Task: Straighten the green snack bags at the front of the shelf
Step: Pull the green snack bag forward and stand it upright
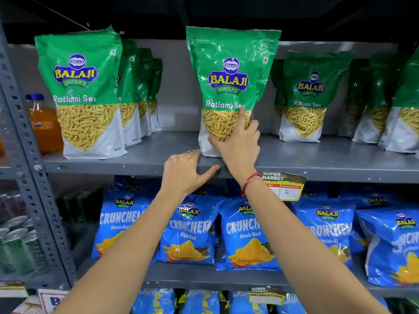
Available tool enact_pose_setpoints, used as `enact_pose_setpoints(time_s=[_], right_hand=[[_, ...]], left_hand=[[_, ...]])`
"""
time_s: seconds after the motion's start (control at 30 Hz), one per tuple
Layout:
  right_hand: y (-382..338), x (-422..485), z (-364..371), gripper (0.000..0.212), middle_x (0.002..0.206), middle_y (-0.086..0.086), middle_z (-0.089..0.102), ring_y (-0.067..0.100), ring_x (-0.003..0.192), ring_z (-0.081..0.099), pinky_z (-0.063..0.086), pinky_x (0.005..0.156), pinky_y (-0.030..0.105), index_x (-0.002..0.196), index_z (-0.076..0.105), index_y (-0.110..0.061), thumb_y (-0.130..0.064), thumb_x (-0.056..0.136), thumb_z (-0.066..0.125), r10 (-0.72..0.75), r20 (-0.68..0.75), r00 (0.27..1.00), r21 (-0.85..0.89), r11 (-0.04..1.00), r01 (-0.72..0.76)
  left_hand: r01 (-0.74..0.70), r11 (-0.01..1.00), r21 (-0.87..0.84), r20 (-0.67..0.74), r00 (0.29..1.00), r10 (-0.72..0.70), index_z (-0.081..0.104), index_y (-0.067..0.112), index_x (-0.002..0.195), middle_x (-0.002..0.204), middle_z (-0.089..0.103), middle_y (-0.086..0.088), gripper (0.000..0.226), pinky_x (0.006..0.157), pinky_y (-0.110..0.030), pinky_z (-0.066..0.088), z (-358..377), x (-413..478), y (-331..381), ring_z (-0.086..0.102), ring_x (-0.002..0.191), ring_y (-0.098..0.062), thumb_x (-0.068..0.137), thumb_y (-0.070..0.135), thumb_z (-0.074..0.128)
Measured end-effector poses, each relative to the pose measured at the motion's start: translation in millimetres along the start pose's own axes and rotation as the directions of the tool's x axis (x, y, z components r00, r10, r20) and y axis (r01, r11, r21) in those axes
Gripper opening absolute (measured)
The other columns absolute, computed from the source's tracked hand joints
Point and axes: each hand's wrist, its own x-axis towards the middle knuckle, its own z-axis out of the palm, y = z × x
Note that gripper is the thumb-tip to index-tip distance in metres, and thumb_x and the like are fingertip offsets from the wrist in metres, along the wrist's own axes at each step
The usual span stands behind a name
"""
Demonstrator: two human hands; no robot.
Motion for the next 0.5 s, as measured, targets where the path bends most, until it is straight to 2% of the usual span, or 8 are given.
enact_pose_setpoints(time_s=[0.17,0.3,0.43,0.5], right_hand=[[0,-14,-15,0.103,0.125,0.012,0.039,0.031,0.112,0.045,0.034,0.064,0.032,0.15,0.016,-0.023,-0.06,0.071,0.07,-0.017,-0.001,1.0,-0.005,1.0,0.017],[-2,-22,-22,0.103,0.124,0.012,0.04,0.031,0.109,0.046,0.041,0.063,0.034,0.15,0.017,-0.023,-0.062,0.07,0.069,-0.03,-0.022,0.999,-0.025,0.999,0.03],[-4,-26,-26,0.104,0.123,0.012,0.041,0.03,0.105,0.047,0.038,0.061,0.034,0.15,0.017,-0.021,-0.062,0.07,0.07,-0.032,-0.031,0.999,-0.047,0.998,0.03],[-5,-26,-26,0.105,0.123,0.012,0.041,0.03,0.105,0.047,0.042,0.061,0.036,0.15,0.017,-0.021,-0.063,0.07,0.07,-0.028,-0.029,0.999,-0.054,0.998,0.027]], left_hand=[[0.014,1.0,0.012,0.011,1.0,-0.014,0.062,0.014,0.081,0.069,0.067,-0.003,0.07,0.049,-0.028,0.03,-4,-1,1,0.064,0.063,-0.025,0.079,0.075,0.029],[0.018,1.0,0.014,0.006,1.0,-0.018,0.064,0.014,0.087,0.066,0.067,-0.005,0.072,0.049,-0.026,0.028,-5,-1,2,0.064,0.06,-0.026,0.079,0.077,0.029],[0.027,1.0,0.003,0.001,1.0,-0.027,0.065,0.015,0.094,0.069,0.068,-0.006,0.078,0.049,-0.028,0.032,-3,-1,1,0.065,0.063,-0.027,0.077,0.079,0.024],[0.029,1.0,0.001,-0.007,1.0,-0.029,0.065,0.015,0.095,0.071,0.069,-0.006,0.079,0.049,-0.028,0.033,-3,-1,1,0.065,0.064,-0.028,0.077,0.08,0.023]])
